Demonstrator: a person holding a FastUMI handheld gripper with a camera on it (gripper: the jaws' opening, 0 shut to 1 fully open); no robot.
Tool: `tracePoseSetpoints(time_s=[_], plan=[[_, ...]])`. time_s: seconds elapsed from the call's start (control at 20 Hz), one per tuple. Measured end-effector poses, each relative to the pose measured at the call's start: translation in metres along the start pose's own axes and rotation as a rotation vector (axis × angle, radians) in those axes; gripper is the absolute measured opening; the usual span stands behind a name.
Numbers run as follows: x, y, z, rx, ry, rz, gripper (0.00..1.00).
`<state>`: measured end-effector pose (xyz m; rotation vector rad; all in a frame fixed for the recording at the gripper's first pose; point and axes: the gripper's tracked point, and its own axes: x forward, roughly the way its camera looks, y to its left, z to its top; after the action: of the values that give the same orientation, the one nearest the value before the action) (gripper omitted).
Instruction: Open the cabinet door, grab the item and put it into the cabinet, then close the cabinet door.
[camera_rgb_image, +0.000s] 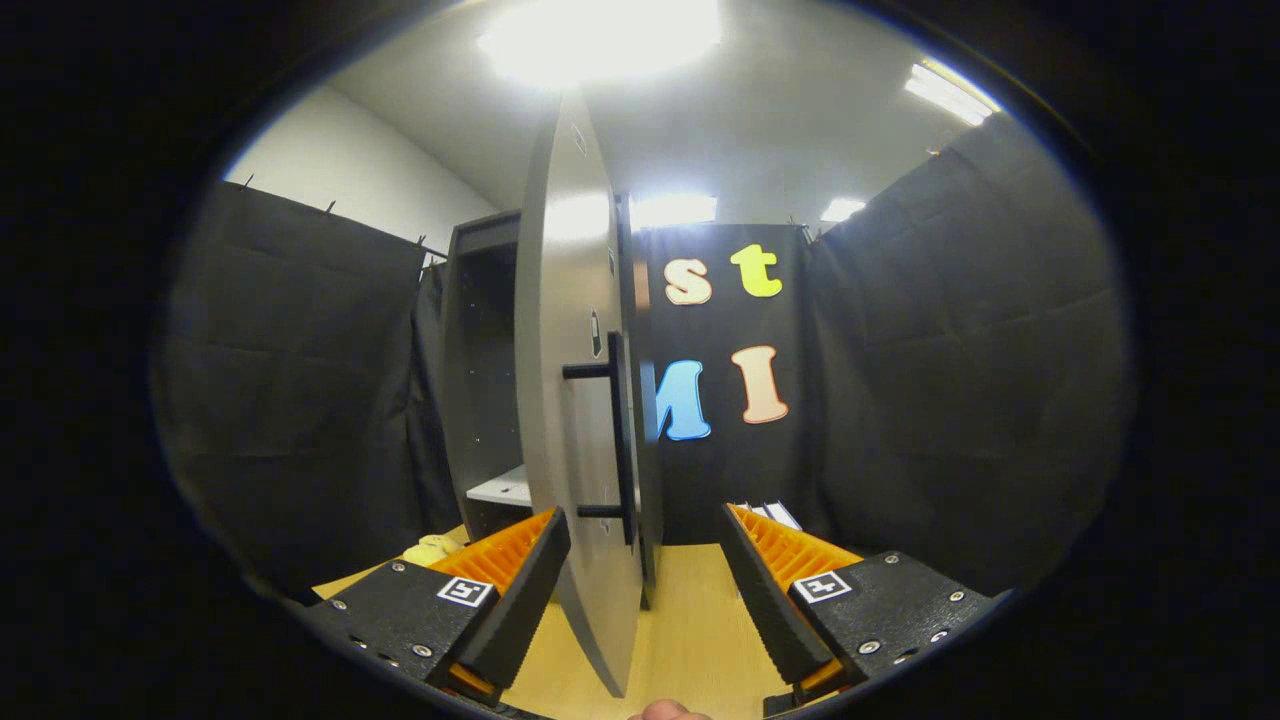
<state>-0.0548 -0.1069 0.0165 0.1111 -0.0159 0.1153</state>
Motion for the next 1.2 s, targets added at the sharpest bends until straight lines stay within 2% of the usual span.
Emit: tracePoseSetpoints(time_s=[0.15,0.3,0.6,0.95,1.1,1.2], plan=[[-0.016,0.037,-0.009,-0.024,-0.043,-0.007,0.93],[-0.031,0.078,-0.043,-0.076,-0.041,-0.008,0.93],[-0.019,0.157,-0.156,-0.014,0.036,-0.009,0.94],[0.001,0.203,-0.314,0.003,0.177,-0.001,0.94],[0.0,0.212,-0.363,-0.019,0.221,0.004,0.94],[0.007,0.223,-0.357,0.014,0.149,0.022,0.93]])
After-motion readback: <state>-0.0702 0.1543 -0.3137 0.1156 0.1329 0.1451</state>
